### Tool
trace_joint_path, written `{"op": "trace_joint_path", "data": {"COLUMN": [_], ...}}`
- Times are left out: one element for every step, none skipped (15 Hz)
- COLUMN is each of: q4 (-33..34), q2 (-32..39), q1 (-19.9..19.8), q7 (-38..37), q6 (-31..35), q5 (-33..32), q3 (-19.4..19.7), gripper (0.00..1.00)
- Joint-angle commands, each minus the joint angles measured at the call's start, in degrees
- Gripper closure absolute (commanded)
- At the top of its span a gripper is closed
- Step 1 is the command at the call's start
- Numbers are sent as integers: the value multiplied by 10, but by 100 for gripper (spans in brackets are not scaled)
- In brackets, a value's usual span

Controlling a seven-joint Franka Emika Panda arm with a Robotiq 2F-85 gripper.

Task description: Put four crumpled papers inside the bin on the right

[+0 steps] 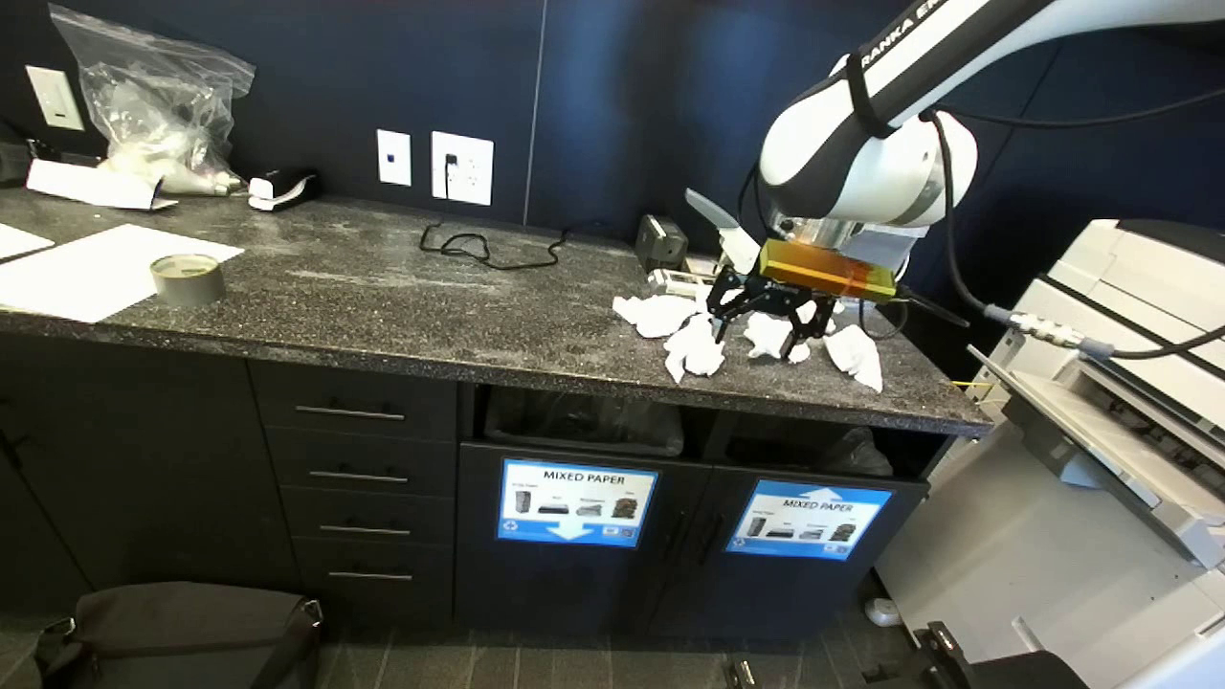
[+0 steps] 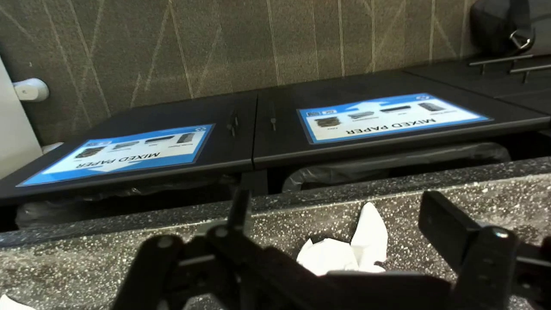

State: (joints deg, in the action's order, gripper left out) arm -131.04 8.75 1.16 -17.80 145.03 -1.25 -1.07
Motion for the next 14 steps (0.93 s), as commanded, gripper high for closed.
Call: {"op": "trace_joint_path", "data": {"q4": [54, 68, 83, 97, 114, 132, 149, 169, 186, 202, 217, 231, 244, 256], "q2": [66, 83, 101, 117, 135, 153, 170, 188, 203, 220, 232, 245, 257, 268], "q1": [14, 18, 23, 27, 31, 33, 36, 37, 37, 38, 35, 35, 36, 38], "q7": [-51, -63, -71, -77, -79, -79, -79, -77, -73, -70, -65, -63, -63, -65], "q6": [50, 63, 74, 83, 90, 96, 100, 100, 101, 101, 99, 98, 98, 97], "q5": [-17, -20, -22, -21, -17, -11, -7, -2, 4, 10, 17, 22, 24, 24], "q3": [18, 24, 30, 36, 42, 47, 51, 53, 53, 53, 50, 49, 50, 53], "gripper": [0, 0, 0, 0, 0, 0, 0, 0, 0, 0, 0, 0, 0, 0]}}
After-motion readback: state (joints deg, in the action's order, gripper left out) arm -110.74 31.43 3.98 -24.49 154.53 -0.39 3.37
